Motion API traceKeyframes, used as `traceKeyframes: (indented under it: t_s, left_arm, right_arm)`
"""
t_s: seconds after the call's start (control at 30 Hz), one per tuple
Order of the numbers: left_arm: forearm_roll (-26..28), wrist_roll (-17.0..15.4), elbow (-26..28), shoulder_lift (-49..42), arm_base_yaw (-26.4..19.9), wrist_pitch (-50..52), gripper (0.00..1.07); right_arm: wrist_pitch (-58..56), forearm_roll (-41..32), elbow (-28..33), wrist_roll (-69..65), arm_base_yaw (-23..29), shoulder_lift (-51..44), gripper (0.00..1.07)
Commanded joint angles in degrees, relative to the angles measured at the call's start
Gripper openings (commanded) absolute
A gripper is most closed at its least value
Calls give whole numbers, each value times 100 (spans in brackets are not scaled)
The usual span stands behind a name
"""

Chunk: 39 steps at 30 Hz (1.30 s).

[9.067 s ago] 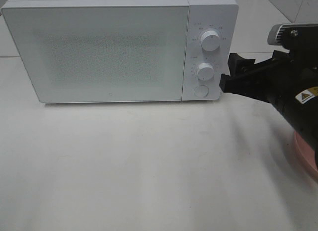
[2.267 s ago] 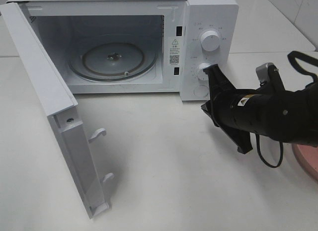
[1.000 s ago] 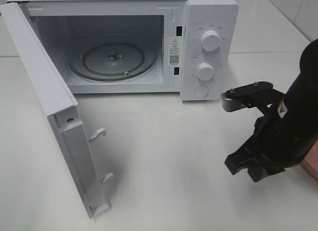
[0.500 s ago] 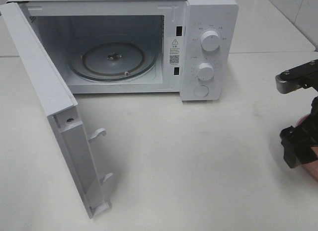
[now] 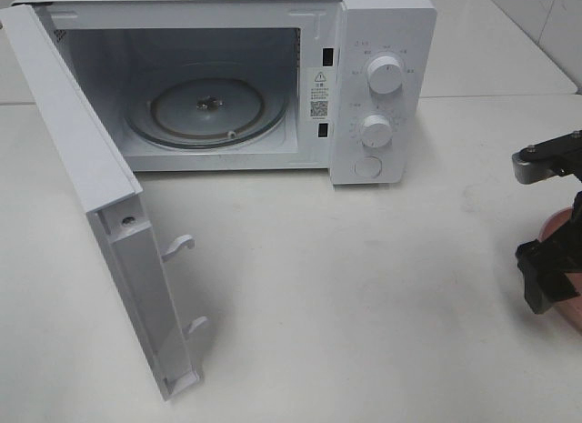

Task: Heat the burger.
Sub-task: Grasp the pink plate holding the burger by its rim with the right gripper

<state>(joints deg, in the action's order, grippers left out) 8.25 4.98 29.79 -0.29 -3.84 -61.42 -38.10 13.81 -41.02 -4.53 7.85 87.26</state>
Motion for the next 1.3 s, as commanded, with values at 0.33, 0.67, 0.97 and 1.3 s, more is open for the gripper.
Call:
traceKeyframes:
  t_s: [0.33, 0.67, 0.97, 1.3]
  left_arm:
    - [46, -29, -11, -97, 23, -6, 98]
    - [46, -29, -11, -97, 23, -6, 98]
    - [46, -29, -11, -97, 23, -6, 98]
    - [46, -29, -11, -97, 23, -6, 98]
  right_arm:
    - [842, 80, -23, 46, -115, 1031, 95]
    - [1117, 126, -23, -11, -246, 1341, 87]
    - [1123, 201, -23, -344, -246, 1387, 33]
    - [957, 372, -23, -728, -155, 1387, 0]
